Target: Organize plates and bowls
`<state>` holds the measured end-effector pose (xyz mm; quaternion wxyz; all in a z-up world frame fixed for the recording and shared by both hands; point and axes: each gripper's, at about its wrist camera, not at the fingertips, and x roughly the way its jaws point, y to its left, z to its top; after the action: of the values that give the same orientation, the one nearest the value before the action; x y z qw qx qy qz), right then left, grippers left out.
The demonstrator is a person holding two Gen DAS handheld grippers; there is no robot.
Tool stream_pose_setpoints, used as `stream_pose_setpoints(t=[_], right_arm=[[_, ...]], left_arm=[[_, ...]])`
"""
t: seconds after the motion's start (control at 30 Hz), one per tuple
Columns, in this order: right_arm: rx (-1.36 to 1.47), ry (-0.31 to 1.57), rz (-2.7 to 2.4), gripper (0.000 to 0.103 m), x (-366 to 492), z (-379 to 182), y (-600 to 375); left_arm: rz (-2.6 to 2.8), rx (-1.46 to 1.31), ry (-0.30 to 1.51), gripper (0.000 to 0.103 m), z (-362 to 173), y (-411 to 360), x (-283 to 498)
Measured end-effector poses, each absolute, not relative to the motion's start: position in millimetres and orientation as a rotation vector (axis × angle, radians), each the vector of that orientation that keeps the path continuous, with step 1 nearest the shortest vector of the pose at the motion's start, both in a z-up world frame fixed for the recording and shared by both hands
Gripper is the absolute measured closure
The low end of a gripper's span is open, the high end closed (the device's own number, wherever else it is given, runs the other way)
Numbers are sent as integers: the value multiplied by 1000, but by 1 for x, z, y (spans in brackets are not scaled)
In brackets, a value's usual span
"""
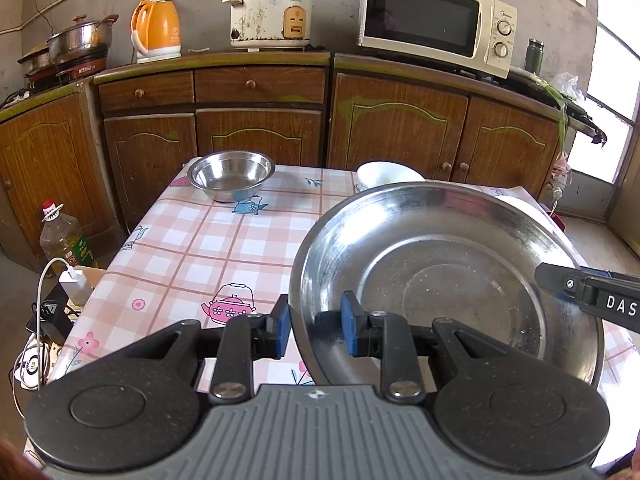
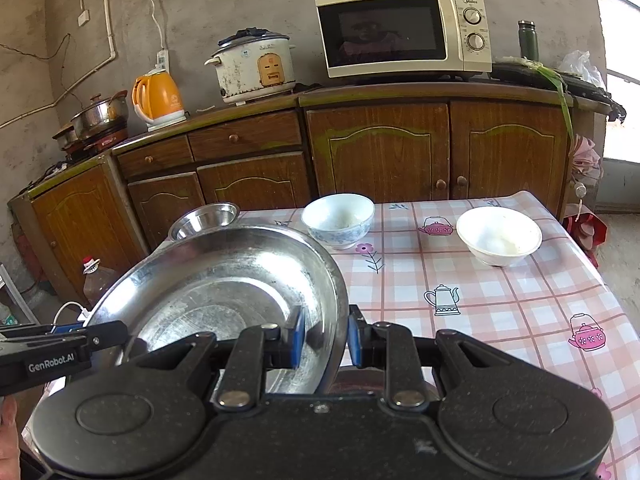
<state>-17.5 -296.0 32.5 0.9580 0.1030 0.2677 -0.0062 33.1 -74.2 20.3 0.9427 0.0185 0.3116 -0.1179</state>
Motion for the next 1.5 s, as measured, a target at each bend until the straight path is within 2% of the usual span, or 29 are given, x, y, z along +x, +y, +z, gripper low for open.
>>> stream_pose_setpoints(t=[1.5], right_arm=[[211, 556, -62, 74, -64, 27, -317]], left_arm=[[-322, 56, 641, 77, 13, -91, 1]])
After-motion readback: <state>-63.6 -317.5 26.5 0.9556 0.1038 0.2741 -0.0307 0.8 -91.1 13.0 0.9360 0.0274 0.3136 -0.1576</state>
